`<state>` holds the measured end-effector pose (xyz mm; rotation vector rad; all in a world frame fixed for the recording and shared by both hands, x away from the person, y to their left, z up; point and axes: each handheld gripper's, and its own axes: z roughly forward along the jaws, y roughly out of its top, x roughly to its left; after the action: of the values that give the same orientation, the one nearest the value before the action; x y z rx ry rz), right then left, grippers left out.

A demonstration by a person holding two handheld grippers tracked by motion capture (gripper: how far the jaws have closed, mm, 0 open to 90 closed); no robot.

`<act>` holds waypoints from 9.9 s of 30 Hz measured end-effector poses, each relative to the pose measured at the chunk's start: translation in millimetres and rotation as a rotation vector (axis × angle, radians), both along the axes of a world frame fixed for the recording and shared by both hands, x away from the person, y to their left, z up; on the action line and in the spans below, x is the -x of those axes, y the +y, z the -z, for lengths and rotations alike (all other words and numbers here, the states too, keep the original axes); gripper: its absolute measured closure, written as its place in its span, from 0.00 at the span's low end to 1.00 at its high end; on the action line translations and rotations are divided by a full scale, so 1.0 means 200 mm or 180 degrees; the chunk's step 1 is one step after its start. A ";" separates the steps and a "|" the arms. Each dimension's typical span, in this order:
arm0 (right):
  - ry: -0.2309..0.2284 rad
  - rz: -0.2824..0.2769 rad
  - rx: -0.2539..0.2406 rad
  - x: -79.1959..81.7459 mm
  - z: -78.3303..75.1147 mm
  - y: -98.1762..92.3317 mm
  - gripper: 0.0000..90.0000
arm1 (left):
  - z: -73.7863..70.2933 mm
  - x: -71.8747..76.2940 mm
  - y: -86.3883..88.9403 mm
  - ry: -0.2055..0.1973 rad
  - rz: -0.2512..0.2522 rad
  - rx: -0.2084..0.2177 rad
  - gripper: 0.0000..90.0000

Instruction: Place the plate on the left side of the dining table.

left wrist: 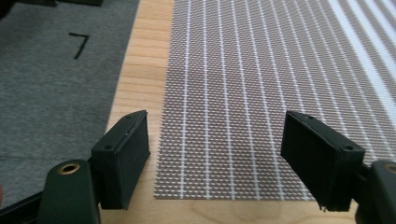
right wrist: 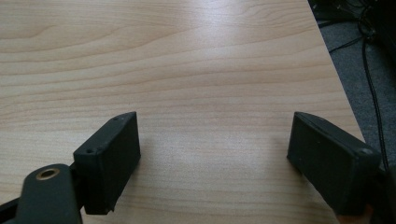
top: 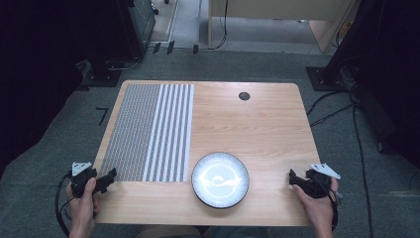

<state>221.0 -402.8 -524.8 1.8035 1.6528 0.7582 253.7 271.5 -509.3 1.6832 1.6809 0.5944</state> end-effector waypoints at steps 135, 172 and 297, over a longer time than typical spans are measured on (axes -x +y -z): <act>0.0063 -0.0897 -0.1467 -0.04 -0.21 0.64 0.99 | -0.11 0.02 -1.20 0.0048 0.1812 0.0310 0.82; -0.0052 -0.0701 -0.1473 -0.03 -0.19 0.67 0.99 | -0.11 0.04 -1.22 -0.0085 0.1739 0.0269 0.85; 0.0160 -0.1089 -0.2285 -0.49 -0.49 1.31 0.95 | -0.46 -0.21 -0.52 -0.0324 0.0920 0.0574 0.86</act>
<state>319.5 -139.9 -427.3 2.0105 1.8959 1.6342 295.6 168.4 -418.1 1.6935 1.3451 0.3718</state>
